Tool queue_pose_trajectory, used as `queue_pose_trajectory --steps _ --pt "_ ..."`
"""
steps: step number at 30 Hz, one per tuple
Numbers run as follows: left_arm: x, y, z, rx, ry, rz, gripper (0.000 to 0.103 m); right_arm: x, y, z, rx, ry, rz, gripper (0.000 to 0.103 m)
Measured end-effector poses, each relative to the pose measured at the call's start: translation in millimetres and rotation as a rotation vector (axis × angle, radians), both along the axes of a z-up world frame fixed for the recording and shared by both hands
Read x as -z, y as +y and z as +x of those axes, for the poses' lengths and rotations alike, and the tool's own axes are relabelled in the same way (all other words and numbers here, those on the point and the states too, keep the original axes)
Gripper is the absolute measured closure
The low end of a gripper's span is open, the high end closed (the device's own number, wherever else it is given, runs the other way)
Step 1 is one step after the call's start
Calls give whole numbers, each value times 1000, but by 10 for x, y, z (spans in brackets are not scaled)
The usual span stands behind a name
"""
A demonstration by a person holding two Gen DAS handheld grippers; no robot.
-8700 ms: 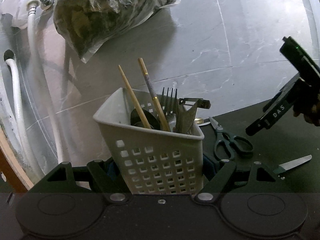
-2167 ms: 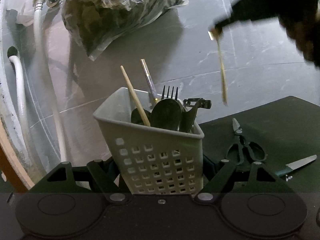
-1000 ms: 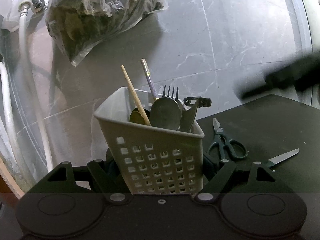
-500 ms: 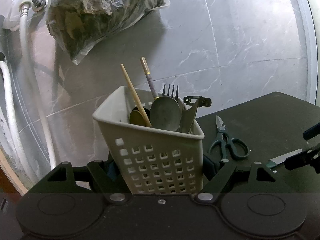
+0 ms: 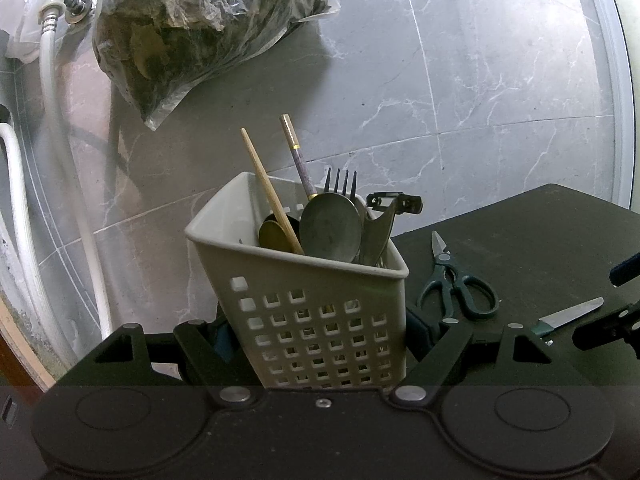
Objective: Organize utensils
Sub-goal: 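Move the open right tool toward the green-handled knife, then close the right tool on the green knife handle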
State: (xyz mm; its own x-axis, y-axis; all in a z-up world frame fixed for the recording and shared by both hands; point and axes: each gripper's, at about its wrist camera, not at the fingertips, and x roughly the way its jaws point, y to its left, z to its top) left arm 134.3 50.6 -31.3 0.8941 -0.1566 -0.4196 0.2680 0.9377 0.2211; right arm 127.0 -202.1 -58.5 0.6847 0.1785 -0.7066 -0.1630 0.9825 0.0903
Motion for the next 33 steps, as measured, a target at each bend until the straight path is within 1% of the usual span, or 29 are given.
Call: queue_pose_trajectory --steps 6,8,9,11,13,14,15,16,19,24,25,28,30,32,33 --pt "6 2 0 1 -3 -1 22 -19 47 -25 -24 -9 -9 0" --pt "14 5 -7 2 -7 -2 22 -24 66 -9 -44 -10 -27 0" --pt "14 8 -8 4 -7 -3 22 -30 78 11 -69 -15 -42 0" --pt "20 16 -11 7 -8 -4 22 -63 120 71 -157 -36 -96 0" --pt "22 21 -11 10 -9 -4 22 -78 170 177 -259 -25 -158 0" --pt "23 17 -12 9 -9 -4 22 -73 195 243 -310 -11 -185 2" --pt "26 17 -14 11 -10 -2 22 -64 220 297 -350 0 -204 6" --pt "25 17 -14 12 -11 -2 22 -57 239 350 -385 6 -223 7" --pt "26 22 -14 15 -9 -2 22 -32 275 479 -451 29 -256 8" --pt "24 25 -14 17 -9 -5 22 -6 292 609 -499 54 -243 8" --pt "21 23 -12 18 -8 -5 22 0 306 618 -515 57 -244 10" --pt "23 33 -13 22 -10 -5 22 28 354 646 -556 71 -262 21" --pt "22 39 -10 24 -10 -5 22 57 395 664 -580 86 -278 34" --pt "22 44 -10 26 -9 -4 22 74 417 695 -601 94 -288 45" --pt "20 44 -10 26 -8 -3 22 78 423 704 -610 98 -291 46"
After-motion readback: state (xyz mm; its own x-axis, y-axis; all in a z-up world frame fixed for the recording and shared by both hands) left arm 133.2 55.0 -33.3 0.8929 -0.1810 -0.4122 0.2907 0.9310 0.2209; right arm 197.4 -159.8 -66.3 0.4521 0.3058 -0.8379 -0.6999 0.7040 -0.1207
